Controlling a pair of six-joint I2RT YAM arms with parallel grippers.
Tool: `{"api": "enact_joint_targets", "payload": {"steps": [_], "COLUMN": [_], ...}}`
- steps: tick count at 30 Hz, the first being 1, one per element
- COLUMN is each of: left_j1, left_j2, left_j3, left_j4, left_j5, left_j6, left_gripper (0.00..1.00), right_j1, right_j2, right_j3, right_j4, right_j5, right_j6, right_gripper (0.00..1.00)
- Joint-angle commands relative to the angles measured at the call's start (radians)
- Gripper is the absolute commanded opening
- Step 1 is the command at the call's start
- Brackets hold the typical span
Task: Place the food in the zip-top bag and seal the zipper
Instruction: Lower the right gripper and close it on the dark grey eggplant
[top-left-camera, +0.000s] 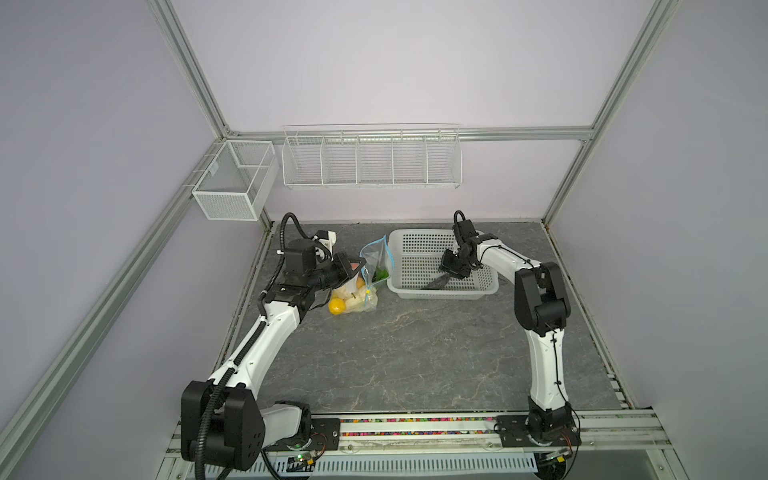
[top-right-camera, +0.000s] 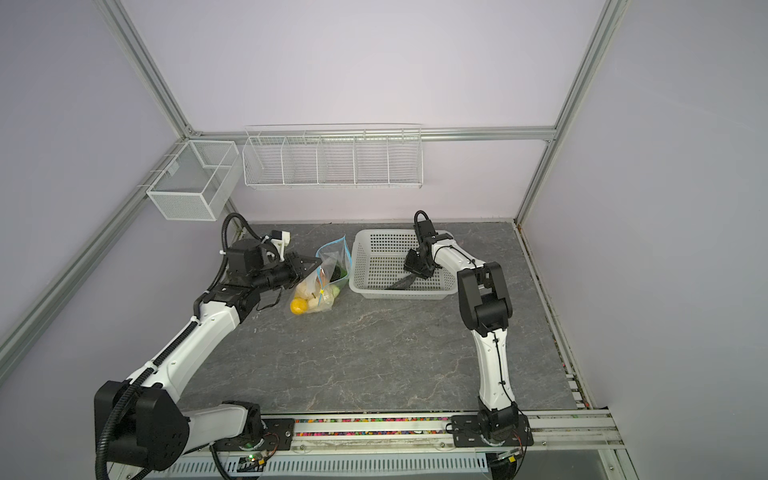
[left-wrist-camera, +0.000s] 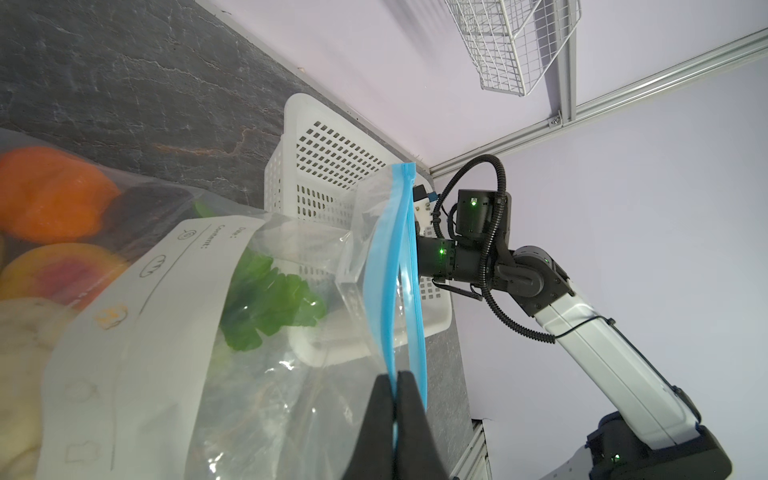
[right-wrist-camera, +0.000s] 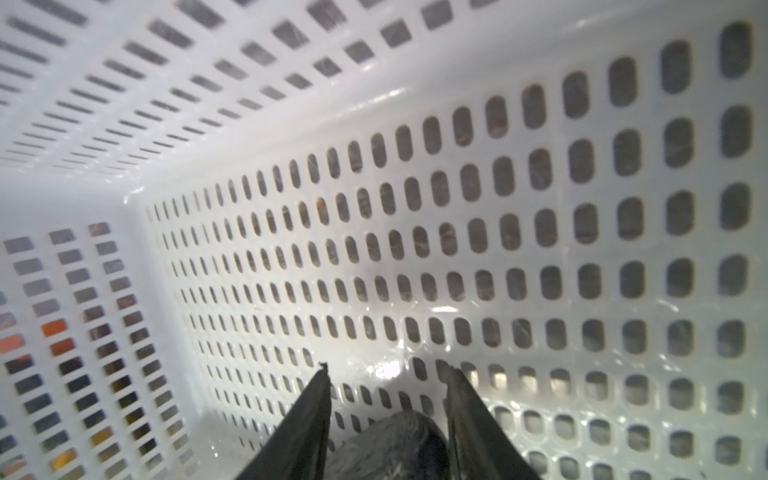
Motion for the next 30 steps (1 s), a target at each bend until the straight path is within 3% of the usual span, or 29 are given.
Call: {"api": "enact_joint_targets", "payload": {"steps": [1,7,14,30], "left_j1": [-0.001,0.0,0.0,0.001], "left_j2": [-0.016,-0.021,-0.032,-0.055], "left_j3": [-0.01,-0.012,-0.02,-0.033], "left_j4": [0.01,0.011,0.01,0.018], "left_j5": [-0.003,-0.005,-0.012,-0.014], "left_j6": [-0.001,-0.002,0.001,0.006], "left_gripper": [0.0,0.0,0.0,0.0], "right_j1": [-0.001,0.0,0.012,0.054], "right_j2": [0.03,-0.006,-0.161,-0.119], "right_j3": [0.068,0.132,-0.051,-0.116], "right_j4": [0.017,-0.037,-0.076,-0.05], "right_j5": [-0.033,0.024,0.108,-0.008], "right_j6": [0.02,-0.021,-0.028,0.016], "right_gripper": [0.48,0.54,0.6,0.71]}}
